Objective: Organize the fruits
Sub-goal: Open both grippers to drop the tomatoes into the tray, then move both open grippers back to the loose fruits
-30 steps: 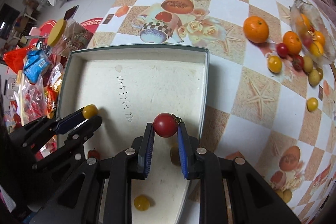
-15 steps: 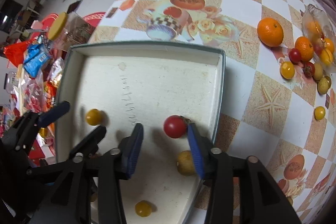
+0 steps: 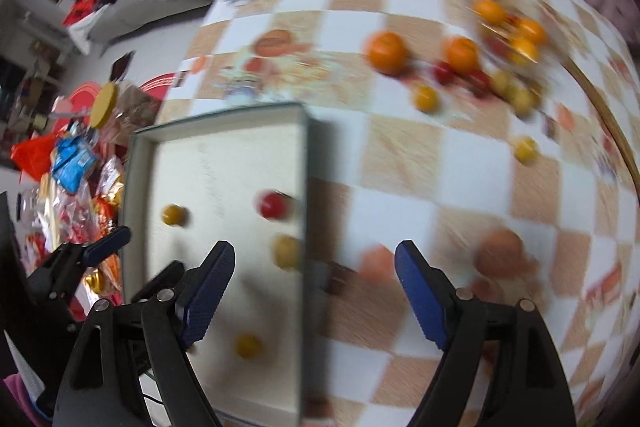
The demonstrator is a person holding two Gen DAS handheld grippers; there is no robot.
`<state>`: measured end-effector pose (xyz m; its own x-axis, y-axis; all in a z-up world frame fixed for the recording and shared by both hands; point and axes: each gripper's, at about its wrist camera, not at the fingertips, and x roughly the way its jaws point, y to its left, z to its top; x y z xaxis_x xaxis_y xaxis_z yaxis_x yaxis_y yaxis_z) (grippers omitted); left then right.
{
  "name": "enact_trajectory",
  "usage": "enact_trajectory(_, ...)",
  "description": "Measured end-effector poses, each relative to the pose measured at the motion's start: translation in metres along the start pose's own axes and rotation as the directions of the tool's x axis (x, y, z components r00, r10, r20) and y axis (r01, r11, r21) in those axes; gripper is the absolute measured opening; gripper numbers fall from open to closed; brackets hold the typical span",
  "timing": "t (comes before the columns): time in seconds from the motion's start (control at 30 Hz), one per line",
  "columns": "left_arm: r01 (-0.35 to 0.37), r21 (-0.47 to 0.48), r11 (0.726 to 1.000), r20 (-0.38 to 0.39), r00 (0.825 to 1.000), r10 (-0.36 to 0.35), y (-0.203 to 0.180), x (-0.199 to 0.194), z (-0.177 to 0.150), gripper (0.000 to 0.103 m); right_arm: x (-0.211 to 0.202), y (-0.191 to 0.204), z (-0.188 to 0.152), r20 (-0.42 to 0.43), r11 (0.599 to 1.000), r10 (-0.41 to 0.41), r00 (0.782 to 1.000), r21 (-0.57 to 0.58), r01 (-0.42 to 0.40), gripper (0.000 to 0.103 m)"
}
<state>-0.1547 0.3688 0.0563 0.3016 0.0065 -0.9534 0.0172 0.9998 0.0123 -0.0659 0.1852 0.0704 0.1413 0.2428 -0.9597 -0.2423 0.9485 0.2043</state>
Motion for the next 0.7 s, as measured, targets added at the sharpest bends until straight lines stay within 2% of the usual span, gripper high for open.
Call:
enact_trajectory(0.2,0.06,0.105,0.993,0.01,0.998,-0.061,-0.051,-0.015,-0.001,0.071,-0.02,-0.07,-0.05,-0.024,0.99,-0.073,0.997,0.12,0.075,0.085)
enact_trajectory(0.43,0.149,0.22,0.964,-0.02,0.989,-0.149,-0.114,-0.018,-0.004,0.071,-0.026,-0.14,-0.114,-0.101,0.953,-0.147,0.984,0.253,0.169,0.085)
enact_trajectory(0.6,0.187,0.279,0.942,-0.055,0.982,-0.179,-0.149,-0.014,-0.006,0.071,-0.021,-0.159,-0.134,-0.122,0.941,-0.157,0.98,0.284,0.186,0.085)
enact_trajectory(0.7,0.198,0.281,0.939,-0.069,0.98,-0.186,-0.159,-0.011,-0.006,0.071,-0.018,-0.163,-0.135,-0.115,0.942,-0.166,0.979,0.275,0.192,0.085)
